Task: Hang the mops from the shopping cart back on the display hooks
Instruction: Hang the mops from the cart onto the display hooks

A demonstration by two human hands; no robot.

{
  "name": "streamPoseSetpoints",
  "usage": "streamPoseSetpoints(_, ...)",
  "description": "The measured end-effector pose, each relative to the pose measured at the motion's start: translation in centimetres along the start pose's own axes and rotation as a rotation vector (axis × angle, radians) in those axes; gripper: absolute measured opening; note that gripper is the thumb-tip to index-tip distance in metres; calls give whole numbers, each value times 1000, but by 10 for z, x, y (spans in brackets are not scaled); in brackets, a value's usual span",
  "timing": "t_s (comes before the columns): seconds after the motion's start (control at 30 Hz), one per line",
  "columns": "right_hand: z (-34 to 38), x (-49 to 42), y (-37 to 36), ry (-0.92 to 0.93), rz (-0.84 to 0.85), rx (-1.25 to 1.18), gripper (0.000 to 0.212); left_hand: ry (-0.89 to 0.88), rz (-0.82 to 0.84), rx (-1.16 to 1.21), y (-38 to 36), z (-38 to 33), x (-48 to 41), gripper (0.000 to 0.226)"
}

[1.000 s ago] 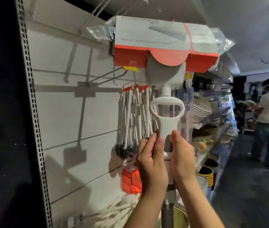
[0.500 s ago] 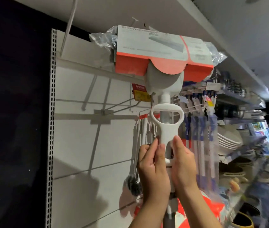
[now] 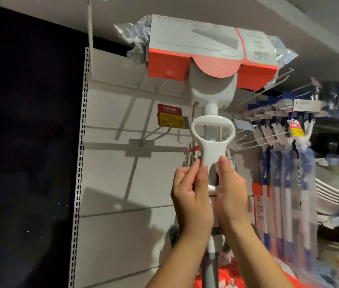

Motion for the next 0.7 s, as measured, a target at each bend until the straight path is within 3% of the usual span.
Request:
streamPoseSetpoints(0.23,24,-32,44,-44,107,-150,38,-11,-104,-29,-58,-11,16,20)
streamPoseSetpoints(0.37,35,-61,53,-57,78,-113,46,-59,-144,-52,-84,-28,8,22)
streamPoseSetpoints(0.7,59,-113,30,-98,129,-312,37,-258,-161,-112,-111,-64,-38,27)
Point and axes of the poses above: each hand's wrist, its own x-axis away from the middle knuckle, its own y-axis out of the back of the hand, z = x × y, the point moved 1 cm from there along -x, towards the middle knuckle, and after that the axes turned 10 degrees about y, right-handed, at the moved point
